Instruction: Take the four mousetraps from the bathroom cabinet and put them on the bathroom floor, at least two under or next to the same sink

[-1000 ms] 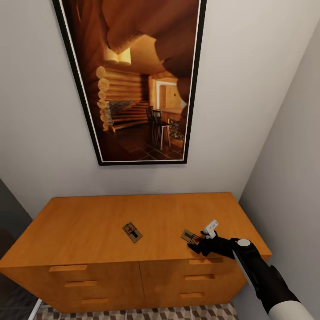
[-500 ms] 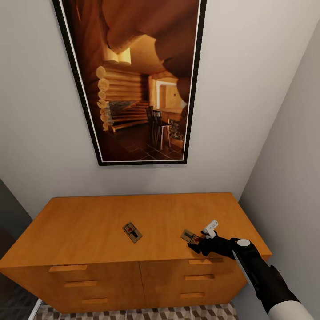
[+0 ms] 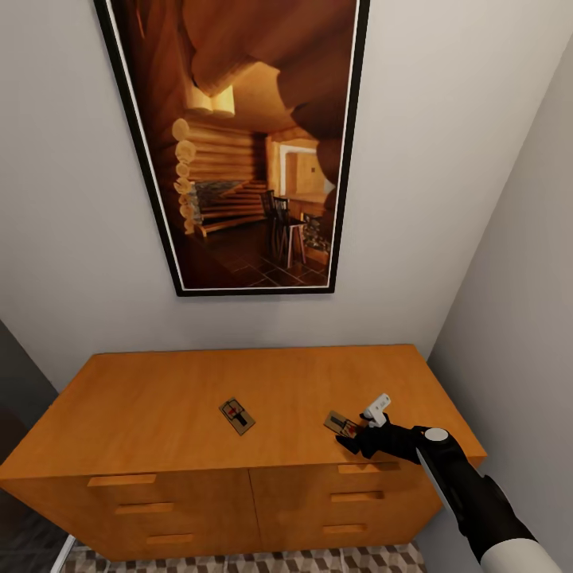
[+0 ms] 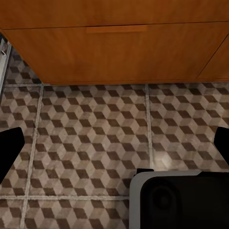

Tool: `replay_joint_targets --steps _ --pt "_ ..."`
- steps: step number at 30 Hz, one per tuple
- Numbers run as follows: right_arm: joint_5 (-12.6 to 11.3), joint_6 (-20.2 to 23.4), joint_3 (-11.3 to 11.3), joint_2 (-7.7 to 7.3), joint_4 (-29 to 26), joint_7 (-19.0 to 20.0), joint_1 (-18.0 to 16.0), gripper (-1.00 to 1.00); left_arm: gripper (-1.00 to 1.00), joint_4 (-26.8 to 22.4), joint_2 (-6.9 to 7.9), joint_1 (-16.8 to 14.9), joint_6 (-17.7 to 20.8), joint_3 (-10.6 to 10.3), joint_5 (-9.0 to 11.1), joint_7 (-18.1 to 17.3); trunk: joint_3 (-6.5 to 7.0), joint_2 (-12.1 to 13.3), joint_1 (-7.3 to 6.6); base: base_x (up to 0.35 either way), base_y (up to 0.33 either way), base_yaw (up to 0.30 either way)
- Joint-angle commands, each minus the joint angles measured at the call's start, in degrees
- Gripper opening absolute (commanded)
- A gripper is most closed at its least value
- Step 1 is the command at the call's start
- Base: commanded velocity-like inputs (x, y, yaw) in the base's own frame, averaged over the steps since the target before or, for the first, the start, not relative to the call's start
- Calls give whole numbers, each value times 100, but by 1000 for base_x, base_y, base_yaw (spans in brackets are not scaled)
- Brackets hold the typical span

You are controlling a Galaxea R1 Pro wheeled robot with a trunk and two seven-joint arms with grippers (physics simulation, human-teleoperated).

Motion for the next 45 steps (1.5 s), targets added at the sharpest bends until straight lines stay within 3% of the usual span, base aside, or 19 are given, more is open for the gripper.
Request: replay_joint_targets --steps 1,12,45 --pt "39 20 4 -1 -9 20 -4 100 100 9 1 -4 -15 17 47 -59 -10 -11 4 0 0 0" --pt "39 20 4 4 -9 -158 -4 100 100 9 1 -4 -15 17 47 -59 -10 -11 4 0 4 0" --pt "39 20 7 5 -13 -191 -4 100 100 7 1 -4 -15 17 47 -59 -10 -11 4 -7 14 0"
